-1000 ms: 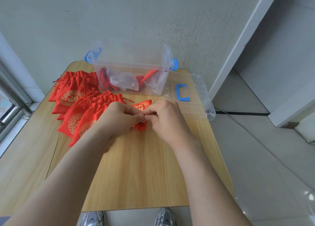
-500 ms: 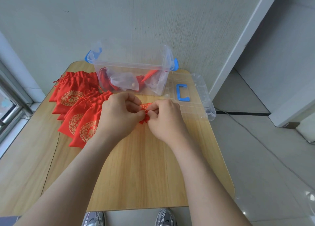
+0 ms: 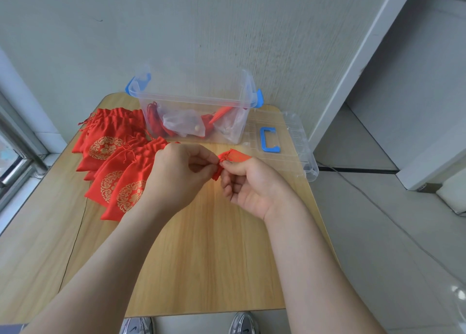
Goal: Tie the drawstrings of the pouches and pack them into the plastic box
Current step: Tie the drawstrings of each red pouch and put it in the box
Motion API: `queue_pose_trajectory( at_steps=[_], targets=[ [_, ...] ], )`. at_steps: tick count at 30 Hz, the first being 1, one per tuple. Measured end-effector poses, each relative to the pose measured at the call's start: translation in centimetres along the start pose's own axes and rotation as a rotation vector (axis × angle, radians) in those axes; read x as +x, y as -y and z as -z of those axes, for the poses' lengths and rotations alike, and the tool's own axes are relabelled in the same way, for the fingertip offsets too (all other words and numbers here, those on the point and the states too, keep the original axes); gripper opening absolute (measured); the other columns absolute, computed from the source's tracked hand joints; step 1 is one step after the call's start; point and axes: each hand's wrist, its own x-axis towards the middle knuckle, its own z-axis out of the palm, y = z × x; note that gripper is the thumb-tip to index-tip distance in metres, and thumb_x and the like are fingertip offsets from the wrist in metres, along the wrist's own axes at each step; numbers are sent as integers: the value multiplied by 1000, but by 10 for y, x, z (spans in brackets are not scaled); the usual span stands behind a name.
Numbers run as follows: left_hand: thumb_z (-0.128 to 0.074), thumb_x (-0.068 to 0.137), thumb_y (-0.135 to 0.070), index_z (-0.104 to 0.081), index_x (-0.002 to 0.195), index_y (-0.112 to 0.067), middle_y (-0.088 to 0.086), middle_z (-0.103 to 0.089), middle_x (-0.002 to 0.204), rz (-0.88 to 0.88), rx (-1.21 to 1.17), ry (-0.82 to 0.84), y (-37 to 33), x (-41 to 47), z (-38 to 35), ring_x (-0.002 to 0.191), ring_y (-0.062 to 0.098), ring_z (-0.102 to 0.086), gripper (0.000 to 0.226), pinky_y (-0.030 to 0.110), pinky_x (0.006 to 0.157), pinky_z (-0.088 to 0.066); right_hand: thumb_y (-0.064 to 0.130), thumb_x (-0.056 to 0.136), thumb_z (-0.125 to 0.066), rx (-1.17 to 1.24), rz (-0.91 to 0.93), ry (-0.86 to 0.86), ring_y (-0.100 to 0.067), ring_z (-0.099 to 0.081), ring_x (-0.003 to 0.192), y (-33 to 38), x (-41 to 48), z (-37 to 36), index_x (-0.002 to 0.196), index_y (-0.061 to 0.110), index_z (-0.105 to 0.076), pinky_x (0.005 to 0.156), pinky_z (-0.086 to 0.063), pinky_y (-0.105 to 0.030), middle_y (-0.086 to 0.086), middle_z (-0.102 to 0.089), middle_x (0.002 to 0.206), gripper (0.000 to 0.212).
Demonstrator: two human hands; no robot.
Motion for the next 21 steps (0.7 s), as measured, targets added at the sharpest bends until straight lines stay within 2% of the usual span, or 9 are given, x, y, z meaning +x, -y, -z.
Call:
queue_pose_trajectory(
  at_steps=[3,8,12,14,18,21],
  targets=[
    [-86,85,-13,-82,94,-18,-11,-81,83,3,-35,25,-2,-1,0,80,0,-77,11,21,75,-61,4,98,-65,-16,30,-31,-10,-57,54,2,0,1,93,7,-69,52,-44,-22,-4,-62,67,7],
    [-82,91,-16,-80,86,-19,-12,-78,73,-56,37,28,-3,0,3,67,-3,-72,6,9,62,-49,4,95,-68,-68,46,-35,-11,-61,55,2,0,2,98,6,-71,52,-46,-22,-6,-65,74,5],
    [-76,93,-13,-74,83,-19,-13,-76,75,-93,90,60,-3,-2,3,70,-5,-71,12,7,65,-48,4,93,-71,-84,67,-47,-12,-61,56,2,0,2,99,5,-72,52,-46,-23,-5,-65,72,6],
    [-73,89,-18,-68,79,-18,-11,-72,73,-86,136,50,-4,-3,1,72,-3,-70,11,8,67,-47,2,93,-70,-130,89,-49,-13,-61,58,1,0,0,95,5,-73,54,-45,-23,-6,-65,71,5],
    [-54,80,-37,-58,70,-14,-3,-62,62,-21,214,21,0,-3,-3,64,11,-58,25,18,61,-42,1,93,-69,-177,132,-56,-15,-60,59,1,-2,-5,94,4,-74,55,-45,-26,-8,-67,70,7],
    [-49,87,-41,-57,73,-15,-2,-67,66,-12,194,-23,2,-3,-3,64,18,-65,31,42,67,-54,2,92,-70,-127,121,-64,-14,-61,60,0,0,-4,105,-1,-76,56,-47,-25,-12,-68,81,15]
  ],
)
